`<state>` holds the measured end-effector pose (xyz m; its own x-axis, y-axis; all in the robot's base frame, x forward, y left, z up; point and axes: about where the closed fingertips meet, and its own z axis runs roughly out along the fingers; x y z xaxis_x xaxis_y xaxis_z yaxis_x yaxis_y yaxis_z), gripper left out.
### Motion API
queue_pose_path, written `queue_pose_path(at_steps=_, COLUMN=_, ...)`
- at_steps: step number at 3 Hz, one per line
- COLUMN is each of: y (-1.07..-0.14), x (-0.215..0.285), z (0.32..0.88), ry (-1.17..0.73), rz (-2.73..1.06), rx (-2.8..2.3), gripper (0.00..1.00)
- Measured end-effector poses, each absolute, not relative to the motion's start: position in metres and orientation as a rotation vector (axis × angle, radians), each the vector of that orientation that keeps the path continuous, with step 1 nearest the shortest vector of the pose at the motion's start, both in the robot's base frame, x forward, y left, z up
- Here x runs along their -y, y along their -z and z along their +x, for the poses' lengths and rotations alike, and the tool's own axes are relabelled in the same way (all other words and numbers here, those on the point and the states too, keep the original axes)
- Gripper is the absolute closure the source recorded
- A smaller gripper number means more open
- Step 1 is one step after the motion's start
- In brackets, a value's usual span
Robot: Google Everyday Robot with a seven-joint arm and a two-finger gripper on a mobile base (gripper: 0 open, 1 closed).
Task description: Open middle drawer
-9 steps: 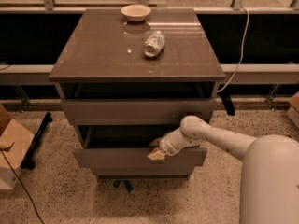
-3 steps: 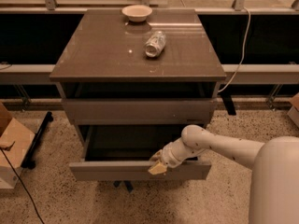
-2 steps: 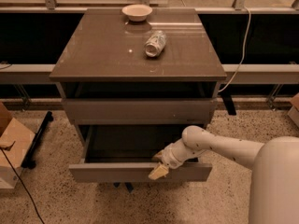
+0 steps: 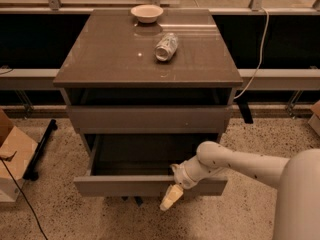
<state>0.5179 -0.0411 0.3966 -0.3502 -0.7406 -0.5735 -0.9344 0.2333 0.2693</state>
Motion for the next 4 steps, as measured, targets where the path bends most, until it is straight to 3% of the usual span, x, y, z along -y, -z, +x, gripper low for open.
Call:
queue_pose_path(at_steps=1, y=-0.398, x=0.043, z=0.506, ry=-0.858, rz=-1.54, rx=-2.216, gripper=0.15)
queue_pose_path(at_steps=3, y=-0.402, x=0.043, z=0.505, ry=-0.859, rz=-1.54, rx=-2.217, gripper=0.61)
queue_pose_path(at_steps=4, y=-0.397, x=0.047, z=0.47, ry=-0.915, rz=-1.504, rx=-2.276, gripper=0.85)
